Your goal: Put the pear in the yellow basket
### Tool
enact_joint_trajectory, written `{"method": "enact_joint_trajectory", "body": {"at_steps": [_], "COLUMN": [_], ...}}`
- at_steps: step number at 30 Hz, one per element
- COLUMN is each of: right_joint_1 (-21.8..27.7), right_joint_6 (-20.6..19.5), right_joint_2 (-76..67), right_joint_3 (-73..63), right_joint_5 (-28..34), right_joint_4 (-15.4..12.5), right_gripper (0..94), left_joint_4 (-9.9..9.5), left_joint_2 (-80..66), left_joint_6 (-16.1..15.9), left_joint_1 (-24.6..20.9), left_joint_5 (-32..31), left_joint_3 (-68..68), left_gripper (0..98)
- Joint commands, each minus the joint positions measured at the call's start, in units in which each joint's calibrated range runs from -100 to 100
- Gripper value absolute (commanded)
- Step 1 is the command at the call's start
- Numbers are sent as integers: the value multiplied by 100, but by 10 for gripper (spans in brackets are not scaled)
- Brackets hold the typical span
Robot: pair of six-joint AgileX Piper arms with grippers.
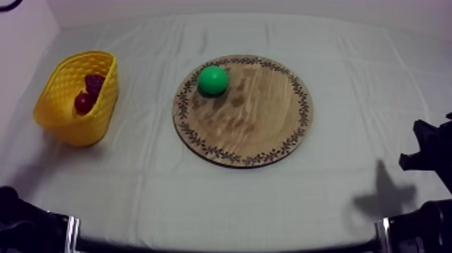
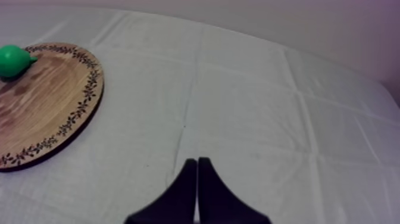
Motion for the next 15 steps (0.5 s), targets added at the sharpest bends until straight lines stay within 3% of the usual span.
{"method": "enact_joint_trajectory", "body": {"at_steps": [1,15], "right_joint_1": [1,1], "right_joint_6": [0,0], "right_joint_2": [1,1], "right_joint_3": [5,5], "right_joint_5": [-4,-4], "right_joint_4": [0,0], "right_gripper": [5,5], "left_joint_4": [-93,-475], "left_joint_2": [728,2946], "left_joint_6": [89,402], "left_joint_1": [111,506], "left_joint_5": [151,383], "left_joint_3": [-576,-1451], "left_gripper": [0,0]}}
